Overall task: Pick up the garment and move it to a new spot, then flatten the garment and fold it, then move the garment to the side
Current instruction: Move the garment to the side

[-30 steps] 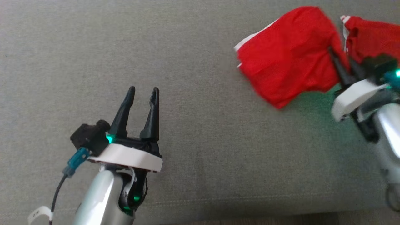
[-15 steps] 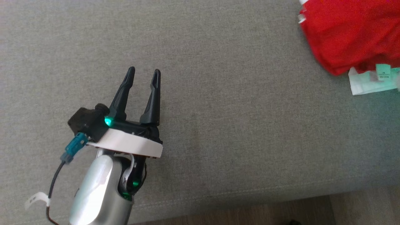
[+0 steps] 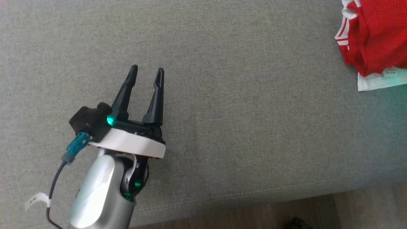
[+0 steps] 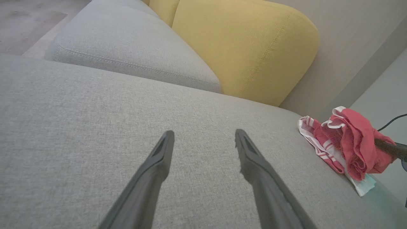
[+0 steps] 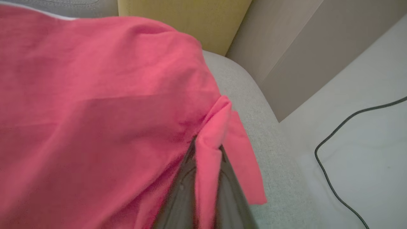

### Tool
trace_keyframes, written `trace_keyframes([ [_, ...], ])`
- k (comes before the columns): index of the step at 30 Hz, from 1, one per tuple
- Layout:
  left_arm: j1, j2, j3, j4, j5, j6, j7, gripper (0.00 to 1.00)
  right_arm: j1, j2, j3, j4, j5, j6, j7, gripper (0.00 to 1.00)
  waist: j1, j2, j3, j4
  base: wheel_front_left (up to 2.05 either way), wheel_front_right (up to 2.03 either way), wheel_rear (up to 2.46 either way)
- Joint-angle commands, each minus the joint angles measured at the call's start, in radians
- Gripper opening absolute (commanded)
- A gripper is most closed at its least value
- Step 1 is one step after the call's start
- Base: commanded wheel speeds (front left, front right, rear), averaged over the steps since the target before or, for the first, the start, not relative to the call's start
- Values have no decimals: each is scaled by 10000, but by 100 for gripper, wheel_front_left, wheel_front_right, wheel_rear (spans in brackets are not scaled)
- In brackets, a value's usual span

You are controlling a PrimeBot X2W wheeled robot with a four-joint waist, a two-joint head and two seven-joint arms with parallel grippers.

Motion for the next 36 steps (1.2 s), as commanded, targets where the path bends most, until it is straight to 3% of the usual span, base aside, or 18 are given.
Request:
trace_keyframes([
  [1, -311, 75, 281, -285, 110, -64, -76, 100, -115, -201, -13, -251, -69, 65, 11, 35, -1, 0, 13, -2, 0, 0, 0],
  [2, -327, 75, 284, -275, 119, -71, -76, 100, -121, -116, -88, -245, -76, 65, 37, 100, -1, 0, 15, -3, 0, 0, 0],
  [10, -268, 75, 280, -149, -13, -75, -76, 100, -44, 253, -721, -548, -401, 65, 214, 100, -1, 0, -469, 134, 0, 0, 0],
  [20, 234, 75, 410, -232, -231, 64, -76, 100, 414, 1056, -619, -2436, -485, 65, -46, 100, -1, 0, -1657, 555, 0, 0, 0],
  [31, 794, 75, 770, -364, -221, 191, -76, 100, 2416, 2386, 208, -4569, 53, 65, -1466, 100, -1, 0, -2647, 1124, 0, 0, 0],
  [36, 1009, 75, 791, -218, -220, 315, -76, 100, 3184, 2975, 220, -4958, 216, 65, -2158, 100, -1, 0, -2869, 1260, 0, 0, 0],
])
